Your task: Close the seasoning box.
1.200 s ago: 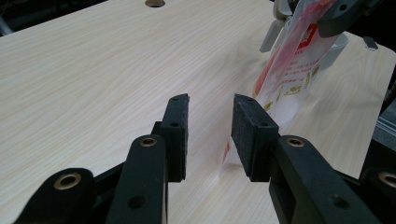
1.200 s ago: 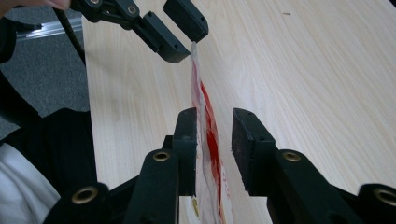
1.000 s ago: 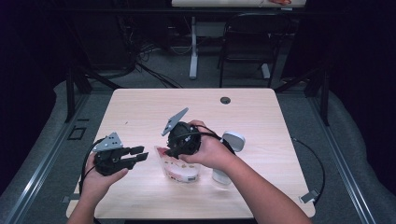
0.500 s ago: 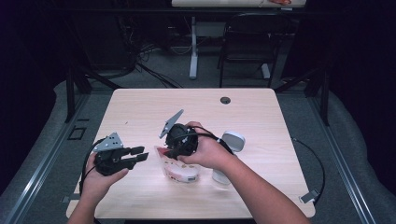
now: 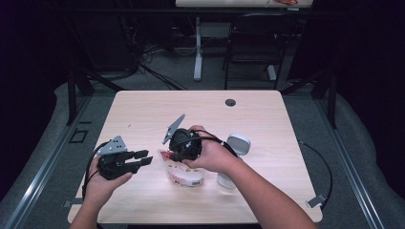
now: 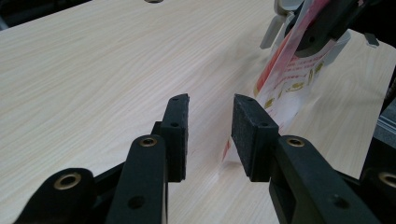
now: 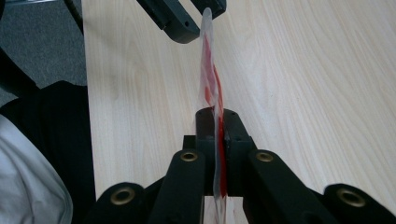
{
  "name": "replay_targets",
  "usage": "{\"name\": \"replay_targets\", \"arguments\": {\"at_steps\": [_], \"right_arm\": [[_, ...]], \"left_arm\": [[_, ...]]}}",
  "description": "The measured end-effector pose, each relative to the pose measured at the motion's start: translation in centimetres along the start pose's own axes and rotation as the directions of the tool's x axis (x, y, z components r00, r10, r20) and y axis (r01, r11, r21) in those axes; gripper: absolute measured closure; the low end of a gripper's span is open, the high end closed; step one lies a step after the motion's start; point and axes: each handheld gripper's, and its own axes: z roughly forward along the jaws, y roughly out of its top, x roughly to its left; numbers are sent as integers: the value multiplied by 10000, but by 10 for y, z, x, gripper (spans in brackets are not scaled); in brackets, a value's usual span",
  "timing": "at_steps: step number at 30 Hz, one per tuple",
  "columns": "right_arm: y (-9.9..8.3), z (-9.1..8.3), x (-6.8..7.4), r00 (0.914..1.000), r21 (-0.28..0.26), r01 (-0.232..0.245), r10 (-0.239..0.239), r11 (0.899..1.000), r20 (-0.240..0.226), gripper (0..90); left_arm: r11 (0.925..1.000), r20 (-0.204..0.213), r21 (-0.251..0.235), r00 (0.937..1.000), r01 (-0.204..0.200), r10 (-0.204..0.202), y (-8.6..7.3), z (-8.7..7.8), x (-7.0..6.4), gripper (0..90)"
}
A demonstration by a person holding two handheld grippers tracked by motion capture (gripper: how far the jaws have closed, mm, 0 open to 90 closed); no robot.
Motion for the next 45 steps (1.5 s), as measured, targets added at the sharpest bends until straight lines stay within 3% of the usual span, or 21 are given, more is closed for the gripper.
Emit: {"name": "replay_targets", "arguments": {"at_steps": [10,22,30,45], "right_arm": [[-4,-3,-3,9999,-42,153,-153,9999,51,898],[-9,-21,-5,10000,-778,-86,86,9969,0,900],[-15,-35,-3,9999,-1140,-75,85,9934,78,900],[-19,-50,-1,9999,-1471,-25,45,9891,133,900]], "left_arm": [[10000,34,33,10000,-28,28,0,1,-1,668],[9999,190,-4,9997,-119,119,0,6,-3,560],[9997,349,87,9991,-232,229,-1,12,-6,539],[9984,548,11,9969,-558,557,0,16,-10,490]]}}
